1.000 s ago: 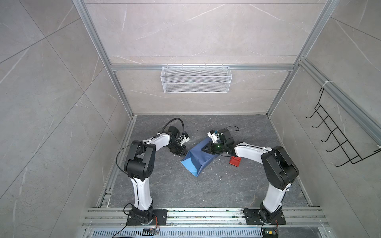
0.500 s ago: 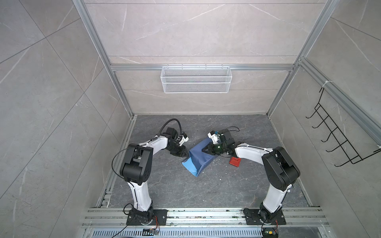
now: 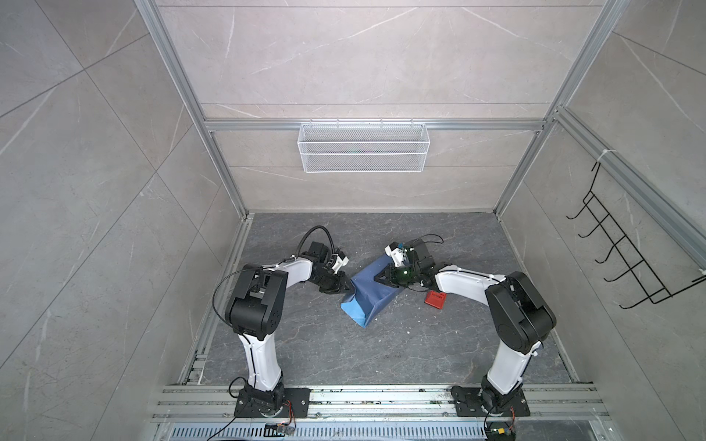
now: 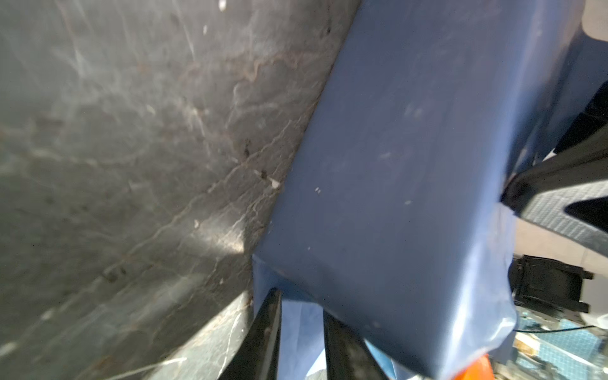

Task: Wrap a gift box in wrapping paper
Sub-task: Fold the wrapping paper for the gift box.

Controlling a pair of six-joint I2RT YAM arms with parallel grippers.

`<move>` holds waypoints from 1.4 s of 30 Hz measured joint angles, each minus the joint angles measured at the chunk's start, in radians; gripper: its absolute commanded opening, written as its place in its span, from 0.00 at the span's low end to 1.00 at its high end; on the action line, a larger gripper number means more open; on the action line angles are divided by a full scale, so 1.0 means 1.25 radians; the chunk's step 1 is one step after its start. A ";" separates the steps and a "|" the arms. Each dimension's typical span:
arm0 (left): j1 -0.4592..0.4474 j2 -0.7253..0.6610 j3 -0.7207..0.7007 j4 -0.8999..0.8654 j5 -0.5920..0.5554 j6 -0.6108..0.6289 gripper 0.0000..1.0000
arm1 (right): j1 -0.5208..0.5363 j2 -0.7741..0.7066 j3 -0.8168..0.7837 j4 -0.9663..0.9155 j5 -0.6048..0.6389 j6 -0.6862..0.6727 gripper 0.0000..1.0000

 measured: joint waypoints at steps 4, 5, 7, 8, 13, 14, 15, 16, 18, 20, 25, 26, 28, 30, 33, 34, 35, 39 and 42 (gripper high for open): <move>-0.001 0.000 -0.037 0.047 0.004 -0.053 0.18 | 0.001 0.000 0.003 -0.006 0.003 -0.001 0.10; -0.001 0.000 -0.045 0.060 0.005 -0.068 0.17 | 0.002 0.000 0.005 -0.009 0.005 -0.001 0.10; -0.001 0.000 -0.055 0.079 0.005 -0.101 0.11 | 0.002 0.000 0.005 -0.010 0.006 0.000 0.10; -0.001 0.000 -0.058 0.087 0.005 -0.115 0.08 | 0.002 0.000 0.005 -0.010 0.006 0.000 0.09; -0.003 -0.004 -0.103 0.173 0.029 -0.193 0.00 | 0.004 -0.001 0.008 -0.017 0.013 -0.001 0.10; -0.004 -0.004 -0.110 0.186 0.038 -0.207 0.00 | 0.004 -0.001 0.009 -0.018 0.013 0.000 0.09; -0.004 -0.004 -0.113 0.192 0.044 -0.219 0.00 | 0.004 -0.001 0.009 -0.018 0.014 0.000 0.10; -0.005 -0.004 -0.113 0.197 0.048 -0.228 0.00 | 0.004 -0.001 0.009 -0.018 0.013 0.000 0.10; -0.008 -0.006 -0.113 0.210 0.061 -0.241 0.00 | 0.005 -0.001 0.009 -0.018 0.014 0.000 0.10; -0.014 -0.007 -0.114 0.228 0.072 -0.251 0.00 | 0.005 -0.001 0.009 -0.019 0.015 0.000 0.10; -0.019 -0.003 -0.113 0.225 0.081 -0.264 0.00 | 0.006 -0.001 0.010 -0.019 0.015 0.000 0.10; -0.020 0.001 -0.113 0.226 0.081 -0.265 0.00 | 0.006 -0.001 0.010 -0.021 0.015 -0.001 0.10; -0.022 0.008 -0.113 0.227 0.081 -0.266 0.00 | 0.006 -0.001 0.014 -0.027 0.016 -0.001 0.09; -0.024 0.019 -0.113 0.227 0.081 -0.267 0.00 | 0.007 -0.001 0.015 -0.028 0.018 0.000 0.09; -0.025 0.021 -0.113 0.233 0.083 -0.268 0.00 | 0.007 -0.001 0.015 -0.028 0.018 -0.001 0.09; -0.025 0.022 -0.113 0.234 0.083 -0.270 0.00 | 0.007 -0.001 0.015 -0.030 0.018 -0.001 0.09; -0.024 0.025 -0.113 0.237 0.084 -0.273 0.00 | 0.007 -0.001 0.016 -0.032 0.019 -0.001 0.09; -0.019 0.033 -0.113 0.242 0.099 -0.282 0.00 | 0.008 -0.001 0.018 -0.035 0.021 -0.001 0.09; -0.019 0.033 -0.117 0.251 0.101 -0.287 0.01 | 0.008 -0.001 0.018 -0.035 0.022 -0.001 0.09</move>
